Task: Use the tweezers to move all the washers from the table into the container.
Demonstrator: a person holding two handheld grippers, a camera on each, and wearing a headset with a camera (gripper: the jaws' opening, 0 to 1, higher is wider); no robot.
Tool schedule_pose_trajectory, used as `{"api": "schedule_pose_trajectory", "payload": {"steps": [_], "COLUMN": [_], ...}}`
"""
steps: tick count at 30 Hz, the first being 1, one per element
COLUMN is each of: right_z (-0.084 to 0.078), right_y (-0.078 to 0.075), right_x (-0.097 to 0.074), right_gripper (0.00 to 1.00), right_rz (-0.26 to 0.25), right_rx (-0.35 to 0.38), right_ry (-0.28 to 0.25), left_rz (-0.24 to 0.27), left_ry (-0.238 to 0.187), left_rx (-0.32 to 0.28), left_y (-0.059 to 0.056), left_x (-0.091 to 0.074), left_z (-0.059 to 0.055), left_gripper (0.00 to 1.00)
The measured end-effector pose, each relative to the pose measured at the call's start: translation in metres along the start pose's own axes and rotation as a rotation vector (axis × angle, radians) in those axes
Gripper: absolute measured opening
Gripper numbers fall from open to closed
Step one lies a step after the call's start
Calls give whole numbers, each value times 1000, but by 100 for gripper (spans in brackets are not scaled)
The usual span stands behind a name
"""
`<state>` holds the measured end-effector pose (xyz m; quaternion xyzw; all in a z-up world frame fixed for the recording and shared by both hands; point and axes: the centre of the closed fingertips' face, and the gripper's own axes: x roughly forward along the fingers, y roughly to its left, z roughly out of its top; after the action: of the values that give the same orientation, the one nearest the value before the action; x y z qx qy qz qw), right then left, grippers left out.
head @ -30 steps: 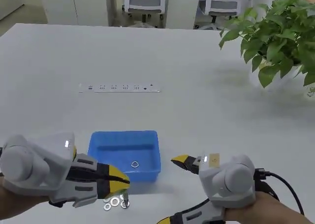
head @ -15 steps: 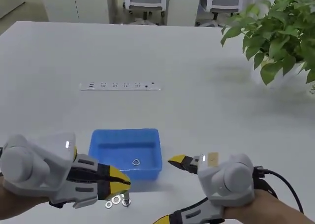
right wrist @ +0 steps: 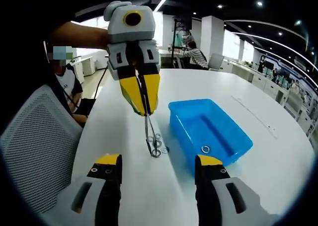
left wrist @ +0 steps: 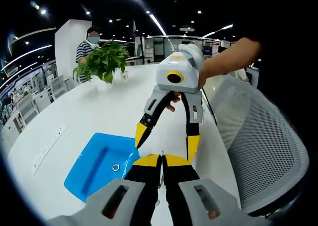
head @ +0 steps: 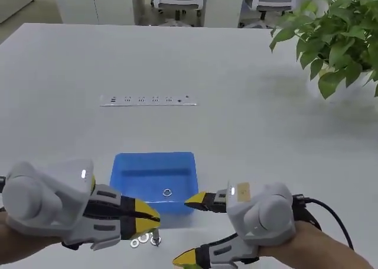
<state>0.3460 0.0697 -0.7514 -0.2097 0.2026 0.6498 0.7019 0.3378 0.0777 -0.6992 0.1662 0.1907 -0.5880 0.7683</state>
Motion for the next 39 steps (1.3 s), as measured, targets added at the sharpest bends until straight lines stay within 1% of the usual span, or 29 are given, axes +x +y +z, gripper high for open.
{"api": "schedule_pose_trajectory", "payload": {"steps": [2,7,12,15,21,23,28,32,34,37,39], "right_z": [3,6,6,5,7,7,7,9,9,9,8], "right_y": [0,3,9,11,11,11,9,8,11,11,12], "right_x": [1,8,16,22,30,32,38,40,41,42,42], "right_gripper": [60,55,41,34,28,25,19,14,12,11,11], "right_rz": [3,24,61,81,106,115,124,126,139,138,136], "right_rx": [-6,-35,-57,-73,-82,-88,-116,-124,-130,-149,-144], "right_ry": [-9,0,12,18,12,17,28,21,26,30,26], "left_rz": [1,2,-1,-1,-1,0,-6,-6,-4,-3,-2], "left_ry": [-2,-3,-1,0,1,1,0,1,2,3,2], "left_rx": [-7,-14,-15,-20,-37,-40,-47,-47,-48,-49,-54], "left_y": [1,1,0,2,4,6,6,5,5,5,5], "left_x": [0,1,2,2,2,1,2,3,3,2,2], "left_z": [0,0,2,2,2,1,1,2,2,1,1], "left_gripper": [5,5,5,5,5,5,5,5,5,5,5]}}
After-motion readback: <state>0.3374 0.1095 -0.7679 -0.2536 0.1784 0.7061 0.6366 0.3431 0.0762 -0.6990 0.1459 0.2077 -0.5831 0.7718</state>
